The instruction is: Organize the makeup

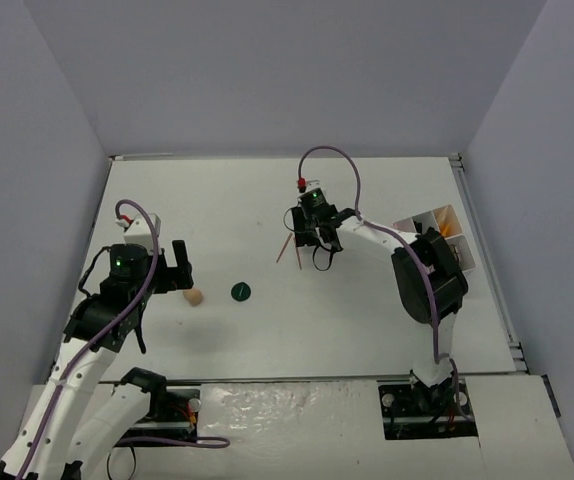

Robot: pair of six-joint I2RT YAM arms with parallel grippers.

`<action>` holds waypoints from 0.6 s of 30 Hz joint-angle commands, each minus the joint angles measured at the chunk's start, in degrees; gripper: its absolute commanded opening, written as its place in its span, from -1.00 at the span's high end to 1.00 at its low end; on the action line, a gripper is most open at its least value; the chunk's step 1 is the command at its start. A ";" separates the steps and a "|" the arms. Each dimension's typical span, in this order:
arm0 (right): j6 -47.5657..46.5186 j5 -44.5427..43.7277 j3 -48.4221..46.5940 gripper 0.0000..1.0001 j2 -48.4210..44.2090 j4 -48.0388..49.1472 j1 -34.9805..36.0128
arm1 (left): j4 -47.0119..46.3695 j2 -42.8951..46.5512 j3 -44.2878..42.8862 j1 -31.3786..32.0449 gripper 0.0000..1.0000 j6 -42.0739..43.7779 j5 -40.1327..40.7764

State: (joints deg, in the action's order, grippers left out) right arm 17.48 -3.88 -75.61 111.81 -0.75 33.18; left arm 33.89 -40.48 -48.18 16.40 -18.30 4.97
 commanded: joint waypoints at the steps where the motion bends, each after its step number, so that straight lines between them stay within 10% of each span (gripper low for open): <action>1: 0.85 -1.74 -4.84 0.18 2.16 0.92 1.70 | -1.91 -0.74 -1.28 -0.76 -0.94 -0.25 -0.09; 18: 1.77 -4.91 -6.31 0.42 6.19 -1.75 3.81 | -2.16 -1.42 -1.12 -1.27 -0.94 -0.25 -1.53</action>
State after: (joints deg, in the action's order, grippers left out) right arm 18.89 -6.20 -79.83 118.78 -1.47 36.42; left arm 34.02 -41.25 -48.18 15.74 -18.31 4.17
